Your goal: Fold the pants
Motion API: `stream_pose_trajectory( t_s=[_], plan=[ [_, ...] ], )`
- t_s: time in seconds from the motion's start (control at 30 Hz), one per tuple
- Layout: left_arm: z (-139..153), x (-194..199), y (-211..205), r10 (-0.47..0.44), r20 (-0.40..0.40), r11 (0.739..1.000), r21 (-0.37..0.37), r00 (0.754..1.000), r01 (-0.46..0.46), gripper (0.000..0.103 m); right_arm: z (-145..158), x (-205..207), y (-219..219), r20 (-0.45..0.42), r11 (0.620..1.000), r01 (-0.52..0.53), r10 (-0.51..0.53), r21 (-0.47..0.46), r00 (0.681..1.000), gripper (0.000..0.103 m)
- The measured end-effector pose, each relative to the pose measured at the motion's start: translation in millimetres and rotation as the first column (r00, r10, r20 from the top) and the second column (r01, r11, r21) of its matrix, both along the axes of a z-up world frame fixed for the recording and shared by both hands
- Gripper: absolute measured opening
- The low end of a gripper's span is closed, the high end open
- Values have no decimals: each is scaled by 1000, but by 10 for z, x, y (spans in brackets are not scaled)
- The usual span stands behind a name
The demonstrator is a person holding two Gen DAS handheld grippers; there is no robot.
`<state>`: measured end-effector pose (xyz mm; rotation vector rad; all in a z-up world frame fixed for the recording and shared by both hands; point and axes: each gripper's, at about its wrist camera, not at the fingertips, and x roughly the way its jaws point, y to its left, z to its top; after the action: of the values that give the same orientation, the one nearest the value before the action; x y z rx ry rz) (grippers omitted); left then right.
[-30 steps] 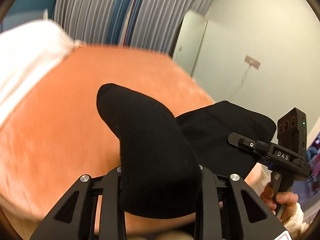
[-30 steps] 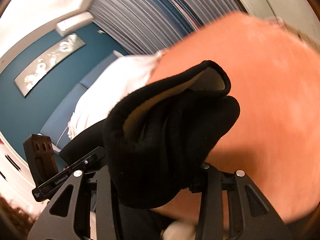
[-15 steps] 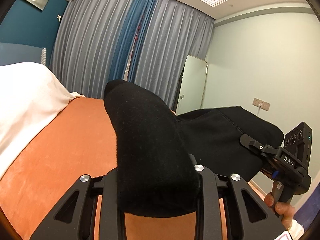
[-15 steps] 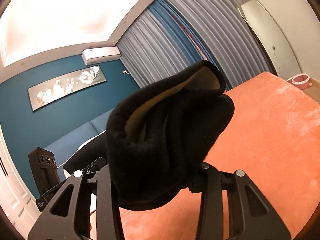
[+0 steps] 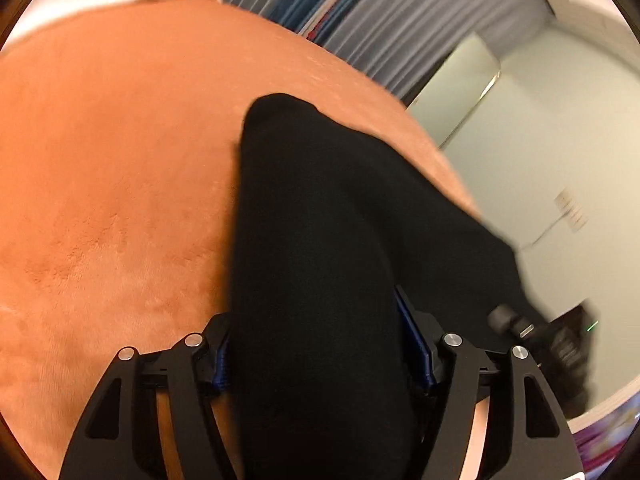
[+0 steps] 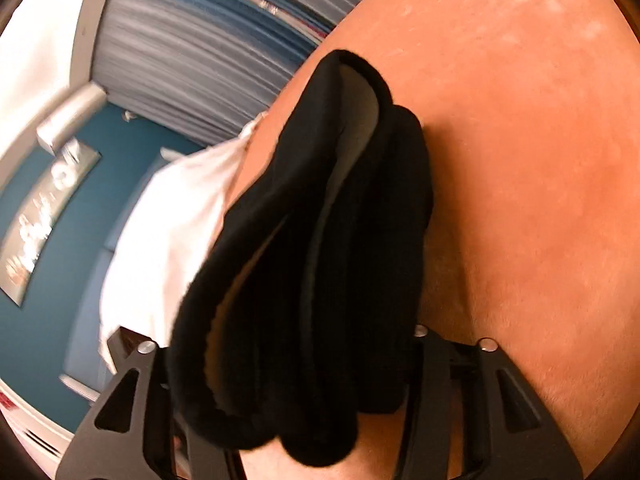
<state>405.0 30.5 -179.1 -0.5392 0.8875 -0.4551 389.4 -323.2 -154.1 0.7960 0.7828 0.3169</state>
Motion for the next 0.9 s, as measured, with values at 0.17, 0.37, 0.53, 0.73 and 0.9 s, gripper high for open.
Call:
stream_pose_trajectory(
  t_s=[0.17, 0.37, 0.53, 0.73, 0.9],
  plan=[
    [133, -210, 125, 48, 25, 999, -7, 999, -48, 71, 41, -371, -236, -22, 994, 48, -46, 99, 999, 52],
    [466, -1315, 686, 167, 87, 973, 146, 982, -178, 76, 282, -1825, -642, 17, 983, 180, -181, 42, 983, 68],
    [799, -2310, 769, 185, 180, 883, 401, 966, -244, 80, 576, -2889, -491, 48, 963, 187, -181, -196, 982, 85],
    [1092, -3023, 190, 65, 266, 850, 490, 962, -193, 87, 751, -3242, -64, -11, 955, 150, -158, -256, 987, 91],
    [1341, -3210, -187, 24, 300, 860, 481, 954, -173, 87, 964, -3331, 237, 20, 932, 126, -127, -341, 992, 98]
  ],
)
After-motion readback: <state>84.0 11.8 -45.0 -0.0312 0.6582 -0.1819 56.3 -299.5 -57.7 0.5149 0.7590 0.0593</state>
